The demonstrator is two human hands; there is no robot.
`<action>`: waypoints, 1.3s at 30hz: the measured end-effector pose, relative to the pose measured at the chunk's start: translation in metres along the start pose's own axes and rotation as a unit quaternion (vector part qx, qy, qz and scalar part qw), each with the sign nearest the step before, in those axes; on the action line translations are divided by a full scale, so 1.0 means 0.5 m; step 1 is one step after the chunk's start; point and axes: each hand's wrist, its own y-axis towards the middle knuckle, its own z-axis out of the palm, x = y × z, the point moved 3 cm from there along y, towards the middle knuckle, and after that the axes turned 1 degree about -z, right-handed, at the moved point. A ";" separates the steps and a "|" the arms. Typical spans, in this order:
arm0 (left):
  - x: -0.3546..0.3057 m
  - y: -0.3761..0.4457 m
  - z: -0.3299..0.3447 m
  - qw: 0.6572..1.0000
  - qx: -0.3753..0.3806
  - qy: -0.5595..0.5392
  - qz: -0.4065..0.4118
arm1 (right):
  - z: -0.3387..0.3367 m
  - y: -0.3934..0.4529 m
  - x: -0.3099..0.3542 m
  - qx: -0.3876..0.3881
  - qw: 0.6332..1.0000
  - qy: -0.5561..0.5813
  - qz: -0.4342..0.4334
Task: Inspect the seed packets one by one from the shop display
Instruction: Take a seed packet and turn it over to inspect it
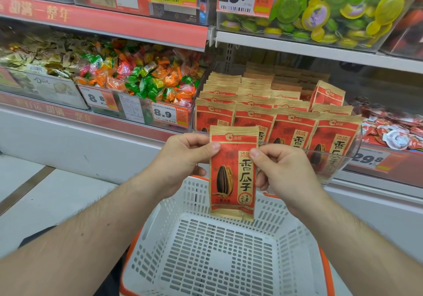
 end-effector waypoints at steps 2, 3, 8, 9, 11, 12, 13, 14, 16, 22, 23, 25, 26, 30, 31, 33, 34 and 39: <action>0.001 0.003 -0.001 1.000 -0.016 -0.006 0.007 | 0.003 -0.002 0.002 0.023 1.000 0.019 0.008; 0.001 0.004 -0.001 1.000 -0.022 -0.010 0.008 | 0.005 -0.002 0.004 0.035 0.999 0.024 0.012; 0.002 0.009 0.000 0.998 -0.041 -0.055 0.009 | 0.004 -0.003 0.005 0.099 0.994 -0.011 0.032; 0.003 0.010 -0.001 0.997 -0.044 -0.062 0.007 | 0.006 -0.004 0.004 0.117 0.992 -0.016 0.041; 0.005 0.010 -0.004 0.998 -0.039 -0.056 -0.002 | 0.009 -0.007 0.002 0.133 0.990 -0.021 0.051; 0.006 0.010 -0.005 0.999 -0.028 -0.041 -0.010 | 0.010 -0.007 0.002 0.131 0.990 -0.017 0.053; 0.008 0.008 -0.005 1.000 -0.010 -0.019 -0.021 | 0.010 -0.007 0.002 0.125 0.991 -0.008 0.054; 0.010 0.006 -0.005 0.999 0.014 0.008 -0.032 | 0.009 -0.006 0.001 0.116 0.992 0.002 0.055; 0.011 0.002 -0.002 0.997 0.051 0.046 -0.042 | 0.007 -0.004 -0.002 0.099 0.993 0.022 0.060; 0.005 0.001 -0.006 0.999 0.030 0.027 -0.023 | 0.006 -0.003 -0.002 0.130 0.986 0.057 0.083; 0.006 0.002 -0.006 0.999 0.025 0.020 -0.025 | 0.005 -0.004 -0.002 0.145 0.984 0.056 0.091; 0.007 0.004 -0.006 0.999 0.017 0.003 -0.029 | 0.003 -0.009 -0.002 0.173 0.978 0.043 0.105; 0.007 0.004 -0.006 0.999 0.017 0.000 -0.032 | 0.003 -0.011 -0.003 0.182 0.977 0.037 0.109; 0.007 -0.002 -0.009 0.993 0.074 0.060 -0.065 | 0.003 -0.012 -0.007 0.183 0.974 0.067 0.111; 0.009 -0.003 -0.009 0.991 0.090 0.070 -0.070 | 0.003 -0.012 -0.007 0.182 0.973 0.083 0.114; 0.011 -0.005 -0.008 0.991 0.099 0.060 -0.066 | 0.001 -0.011 -0.007 0.187 0.970 0.102 0.115; 0.011 -0.005 -0.007 0.992 0.097 0.053 -0.062 | -0.001 -0.011 -0.006 0.196 0.969 0.099 0.113; 0.007 -0.005 -0.010 0.993 0.099 0.025 -0.050 | -0.007 -0.013 -0.003 0.250 0.965 0.017 0.073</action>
